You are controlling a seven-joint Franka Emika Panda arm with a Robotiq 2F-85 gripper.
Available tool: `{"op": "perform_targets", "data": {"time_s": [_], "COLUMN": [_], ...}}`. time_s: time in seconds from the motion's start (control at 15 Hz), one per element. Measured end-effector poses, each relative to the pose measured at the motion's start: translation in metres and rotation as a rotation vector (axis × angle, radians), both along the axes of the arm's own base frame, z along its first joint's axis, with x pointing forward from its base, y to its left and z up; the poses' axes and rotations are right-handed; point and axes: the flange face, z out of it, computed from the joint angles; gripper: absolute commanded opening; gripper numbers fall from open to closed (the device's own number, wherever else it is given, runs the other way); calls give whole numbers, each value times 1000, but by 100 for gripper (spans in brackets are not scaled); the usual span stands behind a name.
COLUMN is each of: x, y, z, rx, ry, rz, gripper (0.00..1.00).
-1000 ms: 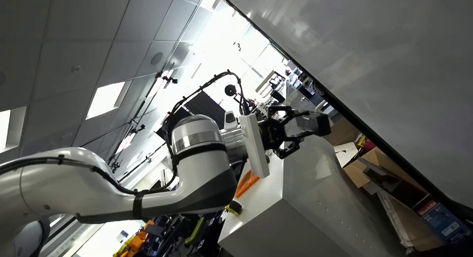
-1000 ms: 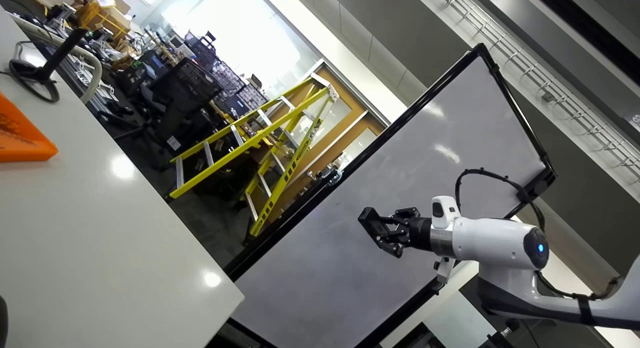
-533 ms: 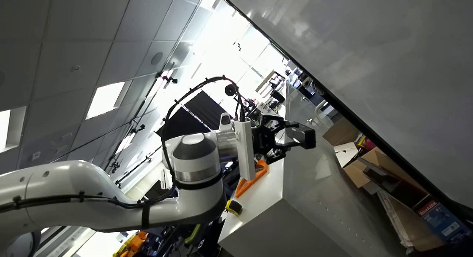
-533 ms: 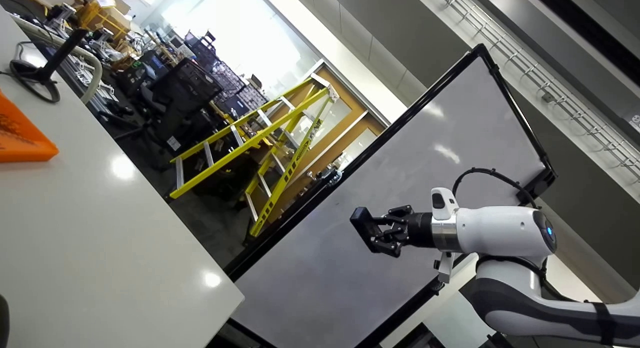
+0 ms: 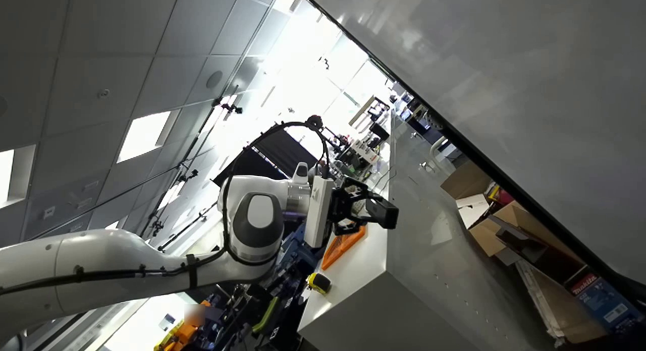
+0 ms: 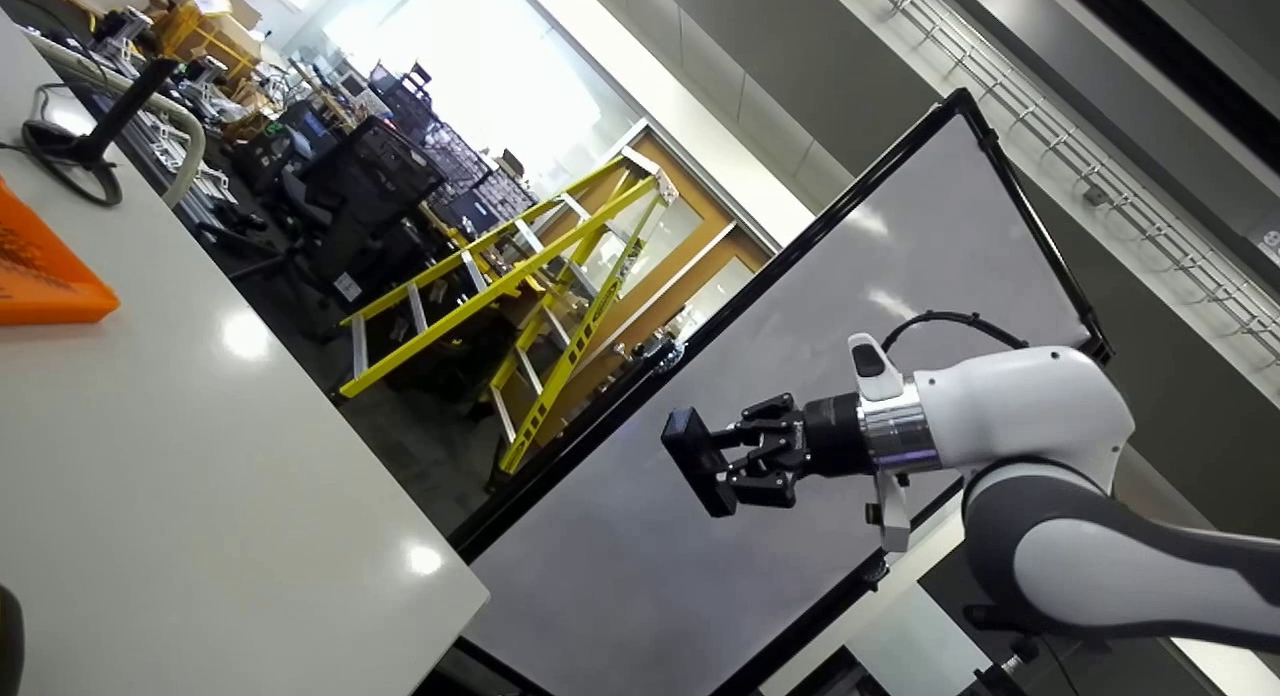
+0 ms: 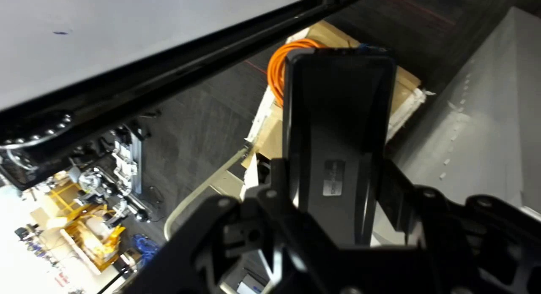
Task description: Use the eraser to clean the whiteboard
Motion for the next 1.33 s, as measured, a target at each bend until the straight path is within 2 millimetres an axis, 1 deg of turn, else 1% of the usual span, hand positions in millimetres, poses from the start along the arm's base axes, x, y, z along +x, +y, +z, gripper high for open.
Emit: {"op": "perform_targets", "data": {"time_s": [0.13, 0.33, 0.47, 0.6, 0.67, 1.0, 1.07, 1.2, 1.33], "x": [-5, -13, -16, -17, -17, -16, -16, -16, -14], "y": [10, 9, 7, 7, 8, 12, 12, 13, 25], "z": [24, 63, 78, 82, 80, 72, 72, 72, 67], "rx": [44, 71, 86, 107, 111, 104, 104, 109, 131], "ry": [58, 116, 146, 167, 177, 198, 198, 199, 205], "rz": [33, 76, 103, 144, 165, 201, 201, 200, 206], "gripper": [30, 30, 30, 30, 55, 55, 30, 30, 30]}}
